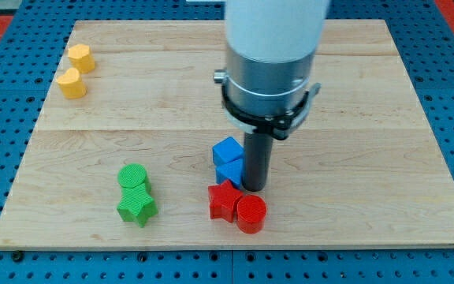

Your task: Adjust the triangle in between the cube and red star

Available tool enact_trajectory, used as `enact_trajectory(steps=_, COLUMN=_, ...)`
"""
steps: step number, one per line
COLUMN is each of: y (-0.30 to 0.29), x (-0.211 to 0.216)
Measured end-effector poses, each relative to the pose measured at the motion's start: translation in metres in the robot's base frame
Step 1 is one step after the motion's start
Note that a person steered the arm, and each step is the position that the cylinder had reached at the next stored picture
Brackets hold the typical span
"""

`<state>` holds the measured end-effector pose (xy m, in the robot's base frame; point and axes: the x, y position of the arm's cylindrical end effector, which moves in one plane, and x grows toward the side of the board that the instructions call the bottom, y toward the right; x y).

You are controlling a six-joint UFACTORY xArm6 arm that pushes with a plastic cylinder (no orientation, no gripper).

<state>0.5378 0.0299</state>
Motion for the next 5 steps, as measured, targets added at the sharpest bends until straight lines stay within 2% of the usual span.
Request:
enact_trajectory(steps=1, y=0.038, x=0.0)
enact_trajectory(steps=2, y=0.042, x=-0.001)
enact_trajectory(steps=3, y=0.124, x=0.007)
enact_trajectory(steps=4, y=0.163, x=0.077)
enact_trajectory(steps=5, y=0.162, x=0.08)
